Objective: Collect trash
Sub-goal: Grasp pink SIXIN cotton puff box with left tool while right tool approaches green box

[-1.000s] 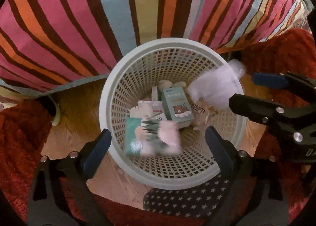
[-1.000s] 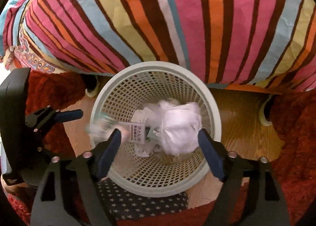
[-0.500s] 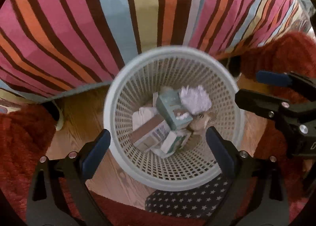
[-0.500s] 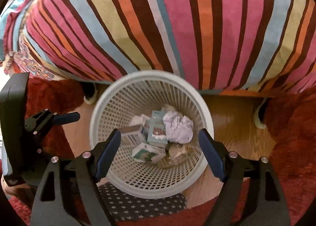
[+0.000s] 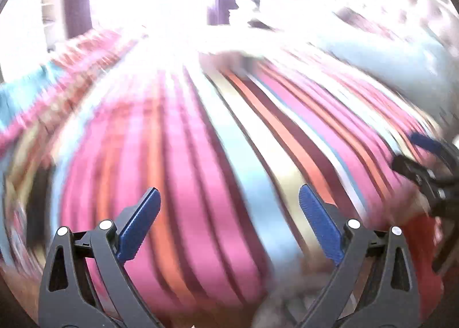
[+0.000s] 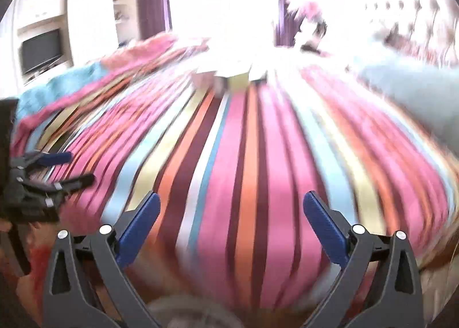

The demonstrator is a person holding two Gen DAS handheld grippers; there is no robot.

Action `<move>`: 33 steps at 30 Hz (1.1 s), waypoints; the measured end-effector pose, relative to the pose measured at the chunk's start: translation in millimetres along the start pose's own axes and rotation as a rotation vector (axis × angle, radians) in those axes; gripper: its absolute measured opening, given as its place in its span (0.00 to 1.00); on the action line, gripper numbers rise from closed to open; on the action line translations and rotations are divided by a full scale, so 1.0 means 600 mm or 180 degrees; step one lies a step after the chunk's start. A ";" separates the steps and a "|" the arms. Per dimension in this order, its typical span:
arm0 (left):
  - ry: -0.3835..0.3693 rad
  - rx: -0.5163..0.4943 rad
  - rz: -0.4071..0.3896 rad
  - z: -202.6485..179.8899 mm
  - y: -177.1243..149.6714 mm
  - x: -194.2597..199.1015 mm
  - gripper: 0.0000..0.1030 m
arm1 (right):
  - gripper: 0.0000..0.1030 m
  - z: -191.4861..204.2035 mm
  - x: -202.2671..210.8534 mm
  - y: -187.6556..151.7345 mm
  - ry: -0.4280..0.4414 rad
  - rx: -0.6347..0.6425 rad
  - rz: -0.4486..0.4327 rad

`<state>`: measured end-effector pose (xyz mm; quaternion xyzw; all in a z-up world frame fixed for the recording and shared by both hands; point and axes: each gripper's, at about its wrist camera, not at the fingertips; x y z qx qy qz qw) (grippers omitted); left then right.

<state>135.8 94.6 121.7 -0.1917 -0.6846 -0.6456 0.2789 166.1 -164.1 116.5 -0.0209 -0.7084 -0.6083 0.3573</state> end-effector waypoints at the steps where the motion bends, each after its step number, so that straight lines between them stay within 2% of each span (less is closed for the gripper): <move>1: 0.0060 0.0087 -0.0074 0.020 0.040 -0.023 0.92 | 0.93 0.001 -0.040 0.041 -0.0056 -0.0009 -0.0044; 4: 0.0150 0.0262 -0.0181 0.071 0.141 -0.096 0.92 | 0.93 0.007 -0.137 0.124 -0.0093 -0.0062 -0.0088; 7: 0.0115 0.0249 -0.0159 0.098 0.206 -0.155 0.92 | 0.93 0.011 -0.224 0.180 -0.0130 -0.0110 -0.0055; 11: 0.0163 0.0059 -0.0206 0.103 0.267 -0.217 0.92 | 0.93 0.014 -0.333 0.236 -0.0227 -0.0174 0.0048; 14: 0.0128 -0.0003 -0.0228 0.115 0.303 -0.265 0.92 | 0.93 0.008 -0.381 0.260 -0.0191 -0.0282 0.0115; 17: 0.0061 -0.0022 -0.0215 0.124 0.330 -0.302 0.92 | 0.92 0.011 -0.417 0.276 -0.0200 -0.0301 0.0174; 21: -0.0042 -0.0199 -0.0223 0.115 0.357 -0.340 0.92 | 0.93 0.007 -0.443 0.285 -0.0264 -0.0174 0.0286; 23: -0.0215 -0.0343 -0.0163 0.097 0.364 -0.361 0.92 | 0.92 -0.002 -0.454 0.283 -0.0271 -0.0142 0.0355; 28: -0.0451 -0.0674 -0.0139 0.048 0.377 -0.403 0.91 | 0.92 -0.047 -0.465 0.280 -0.0181 -0.0227 0.0451; 33: -0.0743 -0.0823 -0.0086 0.016 0.390 -0.437 0.92 | 0.92 -0.085 -0.463 0.273 -0.0136 -0.0259 0.0507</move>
Point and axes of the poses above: each gripper's, at about its wrist camera, not at the fingertips, and x roughly against the way its jaws point, z to its left, y to its top, and after that the axes turned 4 degrees about x, right-handed
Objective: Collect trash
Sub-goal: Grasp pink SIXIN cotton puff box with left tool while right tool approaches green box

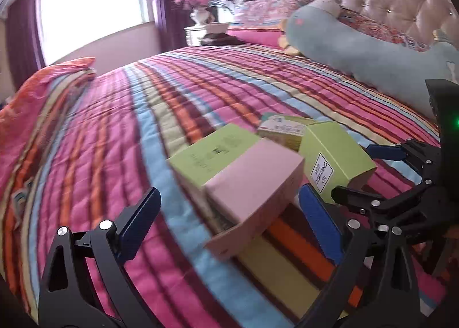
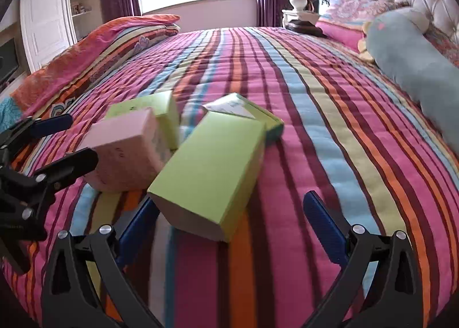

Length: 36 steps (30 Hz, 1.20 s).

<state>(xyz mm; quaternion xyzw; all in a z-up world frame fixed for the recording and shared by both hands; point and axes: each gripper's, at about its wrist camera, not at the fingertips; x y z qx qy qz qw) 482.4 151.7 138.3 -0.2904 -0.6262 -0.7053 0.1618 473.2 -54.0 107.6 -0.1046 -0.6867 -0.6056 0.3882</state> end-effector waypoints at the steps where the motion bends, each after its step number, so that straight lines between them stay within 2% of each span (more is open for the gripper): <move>1: -0.0056 -0.0053 0.0008 -0.004 0.004 -0.007 0.92 | 0.92 -0.006 0.000 -0.001 0.0070 -0.0030 0.0013; 5: -0.0215 -0.0354 0.0042 -0.023 0.017 -0.026 0.92 | 0.92 -0.012 -0.005 -0.004 0.0210 -0.0019 0.0075; 7: -0.0386 -0.0409 0.0177 -0.024 0.019 -0.037 0.92 | 0.92 -0.014 -0.009 -0.004 0.0233 -0.0028 0.0103; 10: -0.0627 -0.0279 0.0358 -0.021 0.016 -0.043 0.92 | 0.92 -0.017 -0.012 -0.004 0.0296 -0.0057 0.0129; 14: -0.0920 -0.0150 0.0337 -0.026 0.008 -0.026 0.92 | 0.93 -0.013 -0.009 -0.004 0.0269 0.0023 0.0114; 16: -0.1086 -0.0091 0.0463 -0.030 0.002 -0.028 0.92 | 0.92 -0.009 -0.007 -0.003 0.0222 0.0118 0.0100; 18: -0.1014 -0.0125 0.0548 -0.038 0.000 -0.037 0.92 | 0.92 -0.008 -0.010 -0.002 0.0229 0.0137 0.0113; 20: -0.0811 -0.0158 0.0613 -0.046 0.001 -0.052 0.92 | 0.92 -0.012 -0.017 -0.003 0.0259 0.0112 0.0157; 22: -0.0737 -0.0212 0.0586 -0.052 0.003 -0.056 0.92 | 0.92 -0.023 -0.021 -0.002 0.0279 0.0011 0.0180; 26: -0.0759 -0.0589 0.0723 -0.073 -0.011 -0.057 0.92 | 0.92 -0.058 -0.011 0.007 0.0507 -0.0275 0.0055; 29: -0.0611 -0.0766 0.0819 -0.087 -0.022 -0.073 0.92 | 0.92 -0.064 -0.022 0.015 0.0660 -0.0419 0.0072; 31: -0.0468 -0.0705 0.0879 -0.093 -0.025 -0.091 0.92 | 0.92 -0.053 -0.031 0.014 0.0630 -0.0356 0.0112; 33: -0.0474 -0.0517 0.0931 -0.091 -0.028 -0.101 0.92 | 0.92 -0.039 -0.037 0.016 0.0520 -0.0288 0.0117; 36: -0.0422 -0.0208 0.0857 -0.088 -0.034 -0.105 0.88 | 0.92 -0.029 -0.033 0.018 0.0415 -0.0328 0.0030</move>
Point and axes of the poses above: each gripper's, at about its wrist camera, not at the fingertips, and x roughly against the way its jaws point, z to its left, y to its top, and after that the axes turned 4 degrees about x, right-handed
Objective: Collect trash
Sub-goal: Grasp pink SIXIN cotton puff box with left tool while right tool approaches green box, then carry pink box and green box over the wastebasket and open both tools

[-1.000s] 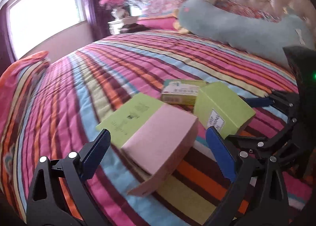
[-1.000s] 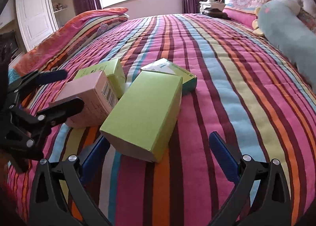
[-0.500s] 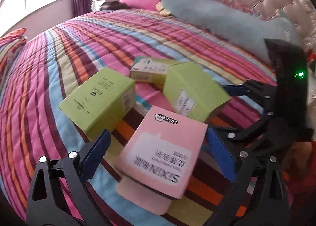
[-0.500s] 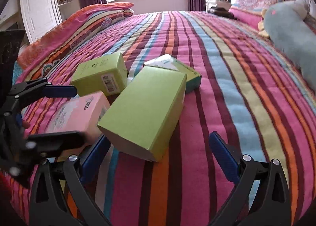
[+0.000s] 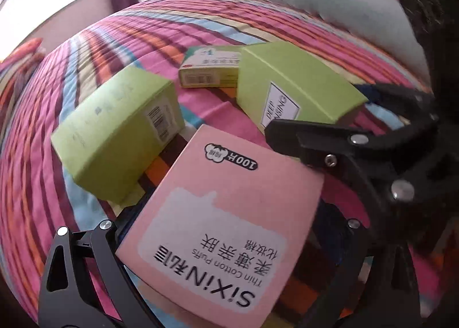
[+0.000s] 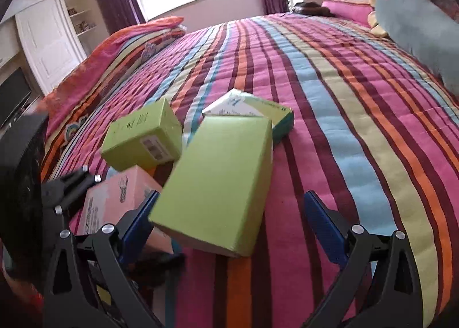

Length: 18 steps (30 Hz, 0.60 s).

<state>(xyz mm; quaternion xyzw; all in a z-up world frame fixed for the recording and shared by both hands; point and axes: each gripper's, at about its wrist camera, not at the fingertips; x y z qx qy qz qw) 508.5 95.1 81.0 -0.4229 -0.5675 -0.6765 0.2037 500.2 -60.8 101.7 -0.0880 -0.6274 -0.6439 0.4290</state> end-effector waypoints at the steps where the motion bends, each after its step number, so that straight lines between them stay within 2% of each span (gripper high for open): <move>1: 0.0050 0.0040 -0.0046 -0.001 -0.005 0.003 0.86 | 0.92 0.004 -0.001 0.000 -0.0061 0.0040 -0.0008; 2: 0.0056 0.0076 -0.0054 -0.003 -0.007 0.004 0.85 | 0.91 0.005 -0.002 0.000 -0.0118 0.0058 -0.0020; 3: 0.0056 0.0122 -0.0060 -0.003 -0.009 0.006 0.85 | 0.83 0.004 -0.003 0.000 -0.0153 0.0056 -0.0016; 5: 0.0071 0.0197 -0.0058 -0.004 -0.014 0.012 0.85 | 0.54 -0.005 -0.009 -0.001 -0.0067 0.0013 0.0061; 8: 0.0104 0.0335 -0.0105 -0.005 -0.029 0.025 0.85 | 0.50 -0.011 -0.006 -0.005 0.0014 0.0037 0.0119; 11: 0.0064 0.0519 -0.0279 -0.006 -0.055 0.058 0.85 | 0.48 -0.014 0.013 -0.013 0.0129 0.0027 0.0084; 14: 0.0022 0.0722 -0.0479 -0.014 -0.094 0.111 0.85 | 0.47 -0.020 0.055 -0.035 0.0287 -0.0087 0.0003; 15: 0.0055 0.0748 -0.0535 -0.020 -0.110 0.130 0.85 | 0.47 -0.020 0.081 -0.049 0.0424 -0.0143 -0.0058; 18: 0.0091 0.0734 -0.0675 -0.054 -0.170 0.194 0.85 | 0.47 0.002 0.154 -0.109 0.0708 -0.0006 -0.0191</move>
Point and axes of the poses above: each gripper's, at about its wrist camera, not at the fingertips, and x roughly against the way its jaws point, z to its left, y to its top, and after that the axes turned 4 degrees about x, right-handed
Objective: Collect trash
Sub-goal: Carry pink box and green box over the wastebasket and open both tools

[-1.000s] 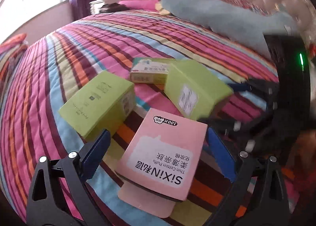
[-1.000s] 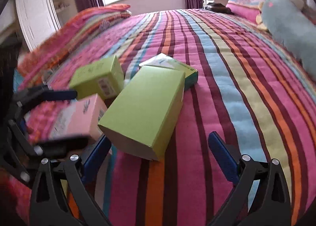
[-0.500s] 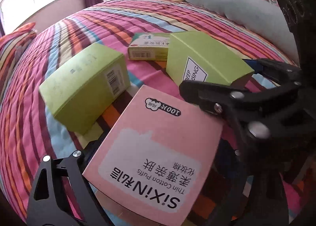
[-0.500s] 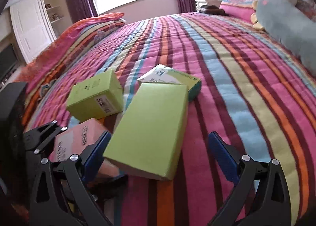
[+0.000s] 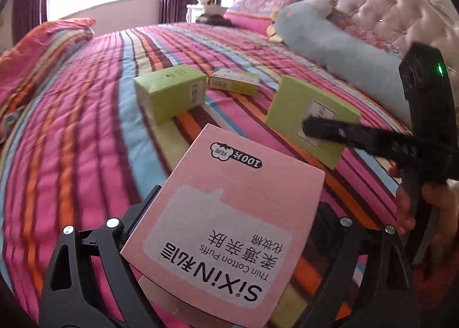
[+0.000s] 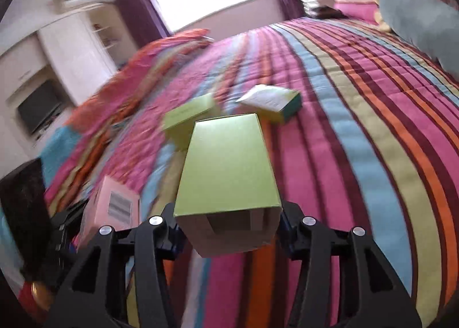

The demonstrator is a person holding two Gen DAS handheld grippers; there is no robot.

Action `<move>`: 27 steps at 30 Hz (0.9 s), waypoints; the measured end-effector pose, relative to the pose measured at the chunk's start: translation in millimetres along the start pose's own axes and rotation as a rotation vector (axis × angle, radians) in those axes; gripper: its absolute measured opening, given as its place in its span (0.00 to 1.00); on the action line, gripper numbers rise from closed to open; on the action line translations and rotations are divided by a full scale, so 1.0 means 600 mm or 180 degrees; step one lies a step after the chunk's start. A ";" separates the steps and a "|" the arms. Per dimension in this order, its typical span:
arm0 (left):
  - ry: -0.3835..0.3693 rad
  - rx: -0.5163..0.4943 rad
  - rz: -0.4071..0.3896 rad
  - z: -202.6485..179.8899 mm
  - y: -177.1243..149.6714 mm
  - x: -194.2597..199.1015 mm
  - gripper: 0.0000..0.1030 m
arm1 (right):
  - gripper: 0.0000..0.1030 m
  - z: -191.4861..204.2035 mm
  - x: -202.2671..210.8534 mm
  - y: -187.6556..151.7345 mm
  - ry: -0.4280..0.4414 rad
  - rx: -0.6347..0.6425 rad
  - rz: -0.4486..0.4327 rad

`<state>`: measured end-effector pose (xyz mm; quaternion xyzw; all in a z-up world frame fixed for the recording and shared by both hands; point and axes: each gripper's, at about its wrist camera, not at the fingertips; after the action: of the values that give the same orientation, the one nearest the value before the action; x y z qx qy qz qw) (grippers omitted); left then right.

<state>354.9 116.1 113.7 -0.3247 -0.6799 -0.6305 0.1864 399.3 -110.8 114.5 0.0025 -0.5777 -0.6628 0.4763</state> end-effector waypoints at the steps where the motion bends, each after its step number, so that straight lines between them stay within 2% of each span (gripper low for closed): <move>1: -0.0009 0.0037 -0.0033 -0.009 -0.030 0.033 0.85 | 0.46 0.011 0.016 -0.016 0.0086 0.0028 -0.0008; 6: -0.0168 0.0196 -0.0146 -0.054 -0.152 0.155 0.85 | 0.46 0.048 0.171 -0.144 0.0540 0.0085 -0.0074; 9: -0.0306 0.0273 -0.0107 -0.095 -0.241 0.224 0.85 | 0.46 0.064 0.246 -0.212 0.0562 0.0128 0.0020; 14: -0.0246 0.0277 0.0083 -0.176 -0.386 0.290 0.85 | 0.46 0.095 0.336 -0.341 0.0551 0.0097 0.0413; 19: -0.0136 0.0386 0.0462 -0.227 -0.525 0.274 0.85 | 0.47 0.099 0.343 -0.467 0.0449 -0.0143 0.0888; 22: 0.0016 0.0464 0.0814 -0.239 -0.596 0.226 0.85 | 0.46 0.094 0.313 -0.537 0.0283 -0.0259 0.1202; 24: 0.0008 0.0552 0.1136 -0.241 -0.635 0.180 0.85 | 0.46 0.090 0.285 -0.568 0.0161 -0.0287 0.1391; 27: 0.0011 0.0629 0.1439 -0.246 -0.676 0.132 0.85 | 0.46 0.089 0.237 -0.612 0.0046 -0.0281 0.1716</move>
<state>0.5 -9.3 -112.7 -0.4478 -0.6480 -0.5038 0.3547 61.1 -204.8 -72.1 -0.1675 -0.5247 -0.5366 0.6393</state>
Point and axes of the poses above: each gripper's, at about its wrist camera, not at the fingertips, and x roughly against the way its jaws point, z to its left, y to its top, and after that the axes turned 4 degrees about x, right-handed
